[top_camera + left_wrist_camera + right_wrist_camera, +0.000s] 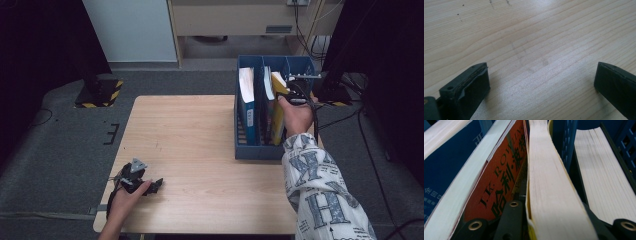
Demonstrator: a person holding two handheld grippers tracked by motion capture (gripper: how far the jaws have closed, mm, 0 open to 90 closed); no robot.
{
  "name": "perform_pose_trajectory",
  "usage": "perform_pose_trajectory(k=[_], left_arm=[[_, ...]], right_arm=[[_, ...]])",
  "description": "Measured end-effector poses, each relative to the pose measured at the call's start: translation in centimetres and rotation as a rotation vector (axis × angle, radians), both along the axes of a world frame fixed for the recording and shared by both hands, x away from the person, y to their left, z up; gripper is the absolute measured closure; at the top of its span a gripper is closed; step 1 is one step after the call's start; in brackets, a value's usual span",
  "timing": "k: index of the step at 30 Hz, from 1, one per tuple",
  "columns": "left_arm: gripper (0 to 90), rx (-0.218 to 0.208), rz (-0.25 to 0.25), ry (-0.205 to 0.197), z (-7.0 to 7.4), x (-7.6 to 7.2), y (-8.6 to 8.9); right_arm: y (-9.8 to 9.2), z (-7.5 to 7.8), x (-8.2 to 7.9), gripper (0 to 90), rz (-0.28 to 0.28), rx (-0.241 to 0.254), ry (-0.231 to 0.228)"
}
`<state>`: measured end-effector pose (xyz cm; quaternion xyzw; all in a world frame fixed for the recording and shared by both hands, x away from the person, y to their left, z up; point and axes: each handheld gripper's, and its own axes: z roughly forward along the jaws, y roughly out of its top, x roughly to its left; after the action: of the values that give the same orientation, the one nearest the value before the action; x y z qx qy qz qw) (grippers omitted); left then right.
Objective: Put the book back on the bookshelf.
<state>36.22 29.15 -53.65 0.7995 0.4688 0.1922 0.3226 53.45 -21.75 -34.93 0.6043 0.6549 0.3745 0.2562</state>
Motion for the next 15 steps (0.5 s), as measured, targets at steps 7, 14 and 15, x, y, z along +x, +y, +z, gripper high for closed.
perform_pose_trajectory(k=[7, 14, 15], left_arm=[[0.0, 0.000, 0.000, 0.001, 0.01, 0.00, -0.01], [0.0, 0.001, -0.002, 0.001, 0.01, 0.01, -0.02], [0.0, 0.001, -0.002, 0.000, 0.01, 0.01, -0.02]], right_arm=[[-0.05, -0.42, -0.03, 74.5, 0.002, 0.001, 0.007], [-0.19, -0.84, -0.05, 74.5, 0.002, 0.003, 0.018], [-0.20, -0.87, -0.05, 74.5, 0.003, 0.003, 0.021]])
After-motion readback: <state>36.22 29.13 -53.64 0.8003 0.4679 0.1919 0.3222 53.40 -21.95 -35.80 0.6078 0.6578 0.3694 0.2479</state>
